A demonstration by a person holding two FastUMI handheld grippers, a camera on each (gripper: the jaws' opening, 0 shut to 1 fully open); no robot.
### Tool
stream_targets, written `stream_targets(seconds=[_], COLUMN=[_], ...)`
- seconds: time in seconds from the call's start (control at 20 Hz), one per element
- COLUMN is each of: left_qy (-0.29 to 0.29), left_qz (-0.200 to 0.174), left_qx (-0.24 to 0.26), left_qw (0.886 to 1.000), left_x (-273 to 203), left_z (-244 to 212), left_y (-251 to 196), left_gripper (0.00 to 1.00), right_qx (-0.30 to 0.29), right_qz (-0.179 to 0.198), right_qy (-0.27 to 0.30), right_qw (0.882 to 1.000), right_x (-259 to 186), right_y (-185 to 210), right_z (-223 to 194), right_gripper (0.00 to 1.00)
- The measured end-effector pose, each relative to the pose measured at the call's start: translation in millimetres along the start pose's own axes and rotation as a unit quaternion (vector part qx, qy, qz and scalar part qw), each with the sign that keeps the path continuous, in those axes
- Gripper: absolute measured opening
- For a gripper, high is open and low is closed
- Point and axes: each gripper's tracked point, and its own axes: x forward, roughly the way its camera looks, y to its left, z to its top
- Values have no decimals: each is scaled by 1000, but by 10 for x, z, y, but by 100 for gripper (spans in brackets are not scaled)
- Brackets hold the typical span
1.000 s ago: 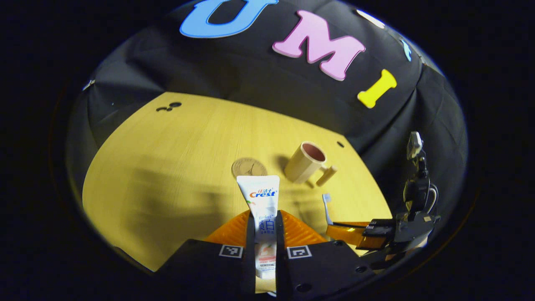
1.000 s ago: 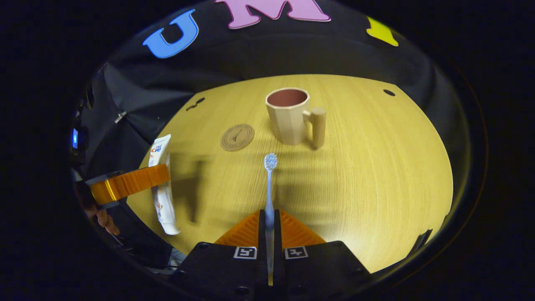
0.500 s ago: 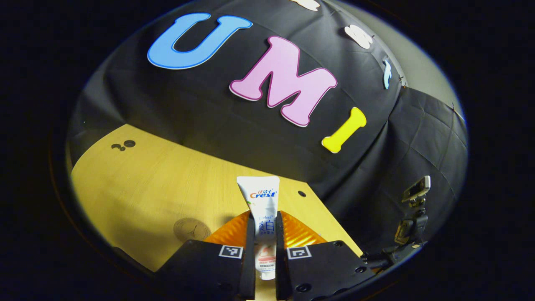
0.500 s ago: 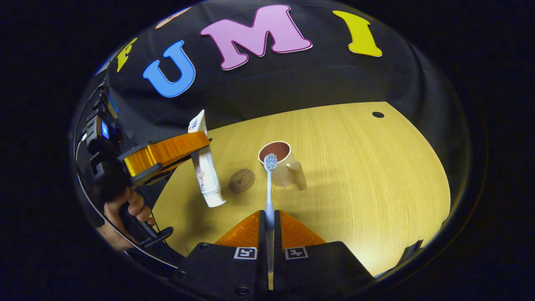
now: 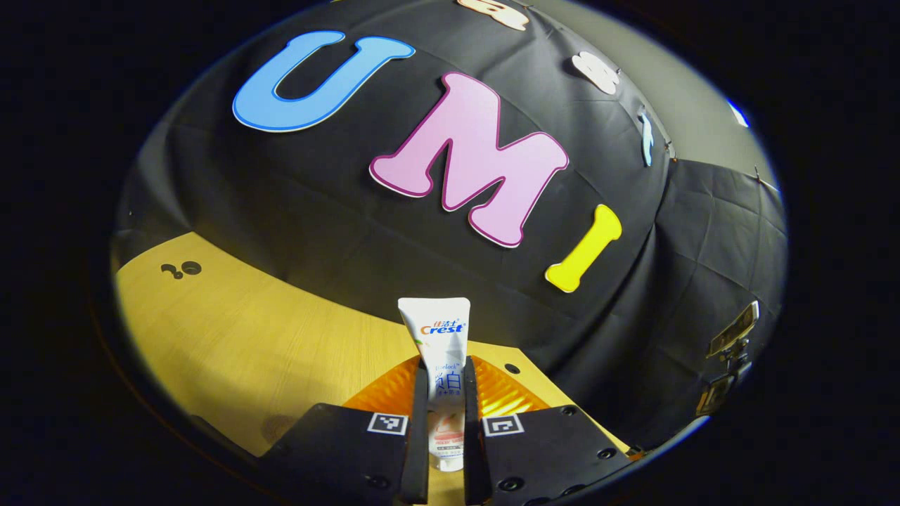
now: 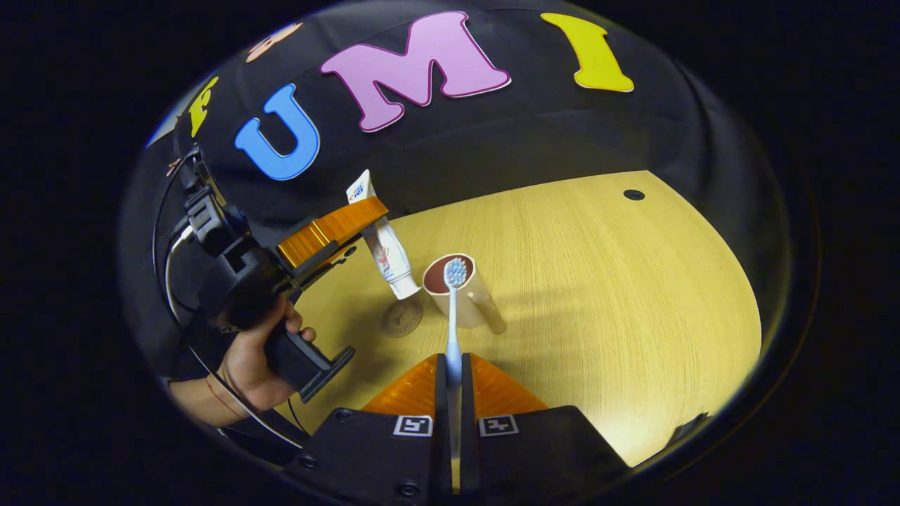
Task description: Put the toothbrush and toothpaste on the desktop into the cup, then pick up the cup and place it on the coaster on the desktop.
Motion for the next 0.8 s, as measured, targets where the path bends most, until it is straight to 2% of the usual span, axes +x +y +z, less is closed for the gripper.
stream_targets(seconds=[0.25, 0.5, 0.8], left_qy=[-25, -10, 34], left_qz=[6, 17, 18], left_qx=[-15, 6, -5], left_qw=[1000, 1000, 999], left_x=[276, 470, 508], left_z=[-122, -386, -774], left_y=[123, 241, 208], left_gripper=[24, 25, 32], right_qx=[39, 52, 67], right_qz=[24, 30, 41], right_qy=[-26, -49, -64], right_qw=[999, 997, 995], right_x=[107, 160, 257], right_y=[10, -75, -183], right_z=[240, 498, 726], right_gripper=[9, 9, 9])
